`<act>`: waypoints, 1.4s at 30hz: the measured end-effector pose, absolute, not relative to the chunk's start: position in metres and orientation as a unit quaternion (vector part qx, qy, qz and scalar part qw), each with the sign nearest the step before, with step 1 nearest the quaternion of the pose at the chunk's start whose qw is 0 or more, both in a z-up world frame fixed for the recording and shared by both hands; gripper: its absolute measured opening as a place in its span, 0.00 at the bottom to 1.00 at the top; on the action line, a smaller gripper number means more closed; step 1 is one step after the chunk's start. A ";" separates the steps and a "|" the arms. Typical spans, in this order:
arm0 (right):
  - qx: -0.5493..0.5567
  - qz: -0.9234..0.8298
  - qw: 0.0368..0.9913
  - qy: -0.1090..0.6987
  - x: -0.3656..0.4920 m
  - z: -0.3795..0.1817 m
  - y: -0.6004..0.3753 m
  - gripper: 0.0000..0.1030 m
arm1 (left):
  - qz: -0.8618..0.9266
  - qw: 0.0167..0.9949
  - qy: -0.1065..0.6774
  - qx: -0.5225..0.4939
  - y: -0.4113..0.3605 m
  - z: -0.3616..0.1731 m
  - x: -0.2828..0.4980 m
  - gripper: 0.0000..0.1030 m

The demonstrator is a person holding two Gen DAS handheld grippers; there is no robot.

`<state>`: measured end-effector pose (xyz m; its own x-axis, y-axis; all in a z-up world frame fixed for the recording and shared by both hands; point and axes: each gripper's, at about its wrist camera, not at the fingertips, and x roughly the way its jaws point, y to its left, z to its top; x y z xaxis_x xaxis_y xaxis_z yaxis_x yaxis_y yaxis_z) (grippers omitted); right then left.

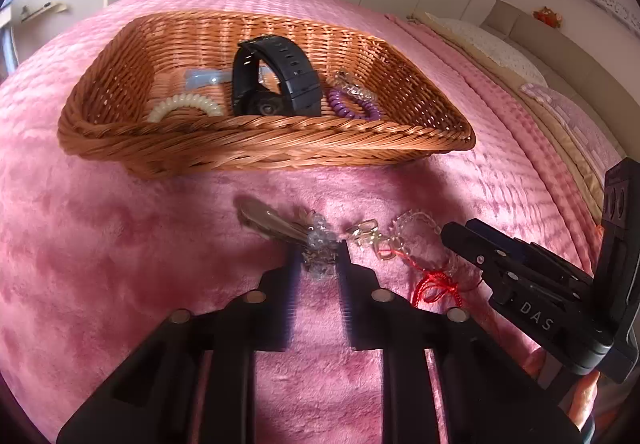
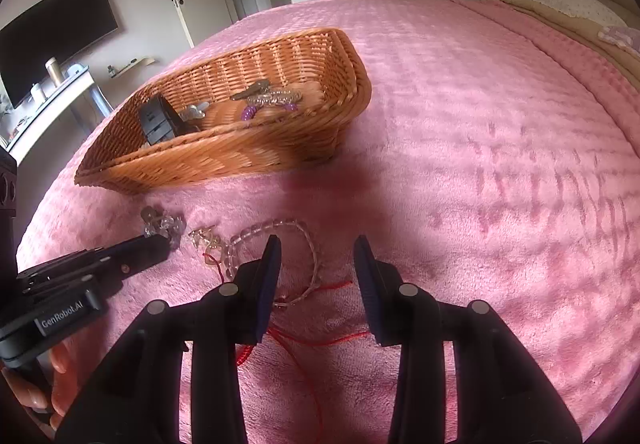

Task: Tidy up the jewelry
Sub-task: 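Grasp the rhinestone clip with the left tool while the right tool grasps the bead chain, then carry both items over the basket and open both tools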

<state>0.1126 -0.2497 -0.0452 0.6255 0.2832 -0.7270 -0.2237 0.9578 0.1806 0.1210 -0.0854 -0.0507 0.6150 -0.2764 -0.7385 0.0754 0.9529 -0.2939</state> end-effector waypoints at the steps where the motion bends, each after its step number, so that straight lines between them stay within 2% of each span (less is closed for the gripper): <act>1: 0.035 0.141 0.900 0.411 0.114 -0.046 -0.249 0.32 | -0.100 0.892 0.426 -0.118 -0.084 -0.050 0.119 0.14; 3: 0.036 0.140 0.897 0.418 0.116 -0.048 -0.248 0.27 | -0.104 0.893 0.422 -0.119 -0.079 -0.049 0.113 0.14; 7: 0.049 0.136 0.892 0.429 0.122 -0.053 -0.251 0.25 | -0.114 0.896 0.411 -0.120 -0.063 -0.042 0.093 0.10; 14: 0.019 0.142 0.888 0.437 0.126 -0.054 -0.236 0.25 | -0.142 0.905 0.386 -0.109 -0.026 -0.030 0.047 0.10; 15: 0.013 0.142 0.889 0.436 0.126 -0.053 -0.233 0.21 | -0.148 0.906 0.381 -0.112 -0.018 -0.029 0.041 0.10; 16: 0.010 0.150 0.888 0.435 0.124 -0.053 -0.230 0.06 | -0.160 0.905 0.377 -0.117 -0.013 -0.027 0.038 0.10; 24: 0.033 0.158 0.912 0.378 0.110 -0.028 -0.238 0.06 | -0.241 0.897 0.334 -0.157 0.021 -0.008 0.020 0.10; 42: 0.072 0.198 0.918 0.336 0.084 0.025 -0.248 0.06 | -0.266 0.901 0.298 -0.168 0.017 0.014 0.026 0.10</act>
<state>0.0837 -0.2477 0.0246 0.6951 0.4119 -0.5893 -0.3156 0.9112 0.2646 0.0262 0.0169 0.0145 0.6814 -0.5789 -0.4478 0.3790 0.8025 -0.4607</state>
